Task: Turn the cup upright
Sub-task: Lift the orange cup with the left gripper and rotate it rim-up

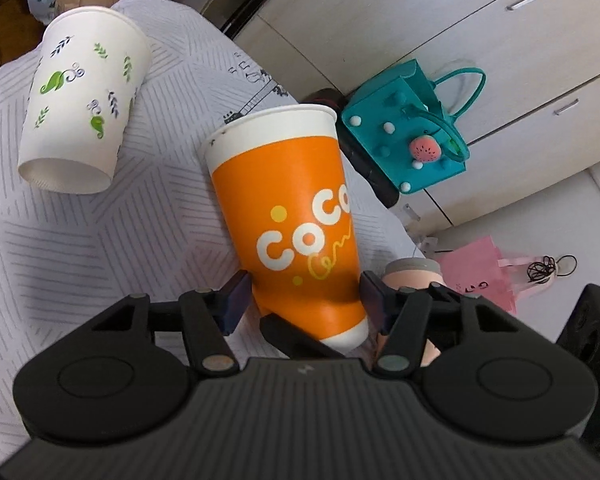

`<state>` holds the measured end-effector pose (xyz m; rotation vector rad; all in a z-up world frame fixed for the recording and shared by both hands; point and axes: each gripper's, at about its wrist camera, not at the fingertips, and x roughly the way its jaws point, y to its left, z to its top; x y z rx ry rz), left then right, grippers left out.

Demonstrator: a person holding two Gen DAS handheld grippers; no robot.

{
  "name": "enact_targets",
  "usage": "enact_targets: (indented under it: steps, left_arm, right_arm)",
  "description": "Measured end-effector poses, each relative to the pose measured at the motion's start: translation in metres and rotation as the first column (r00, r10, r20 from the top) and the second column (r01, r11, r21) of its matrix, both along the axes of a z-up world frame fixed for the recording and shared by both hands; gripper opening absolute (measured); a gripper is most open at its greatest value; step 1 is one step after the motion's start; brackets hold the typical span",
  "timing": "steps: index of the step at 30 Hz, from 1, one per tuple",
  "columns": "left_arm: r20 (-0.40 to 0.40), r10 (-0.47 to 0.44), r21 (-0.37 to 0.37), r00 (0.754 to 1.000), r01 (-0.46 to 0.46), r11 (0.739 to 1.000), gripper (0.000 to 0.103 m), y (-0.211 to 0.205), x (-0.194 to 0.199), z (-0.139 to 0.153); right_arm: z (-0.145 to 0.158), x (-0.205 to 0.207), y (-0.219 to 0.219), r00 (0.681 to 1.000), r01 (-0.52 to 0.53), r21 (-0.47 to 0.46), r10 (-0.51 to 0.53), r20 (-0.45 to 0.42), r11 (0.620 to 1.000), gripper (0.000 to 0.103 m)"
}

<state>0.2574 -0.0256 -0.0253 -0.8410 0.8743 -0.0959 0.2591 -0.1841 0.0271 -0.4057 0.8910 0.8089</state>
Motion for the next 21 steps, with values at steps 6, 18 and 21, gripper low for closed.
enact_targets:
  steps: [6,18,21]
  left_arm:
    - [0.042,-0.006,0.041,0.999,0.004,0.999,0.058,-0.009,-0.011,0.008]
    - [0.098,-0.118,0.066,0.988,0.111,0.992,0.058,-0.025,-0.065,0.042]
    - [0.107,-0.148,0.077,0.983,0.140,0.987,0.058,-0.032,-0.085,0.052]
  right_arm:
    - [0.004,0.003,-0.003,0.999,0.034,0.017,-0.034,-0.029,0.999,0.069]
    - [0.038,-0.062,-0.017,0.996,0.083,-0.010,-0.083,0.035,0.996,0.069]
    - [0.047,-0.083,-0.021,0.993,0.110,-0.018,-0.109,0.035,0.994,0.069]
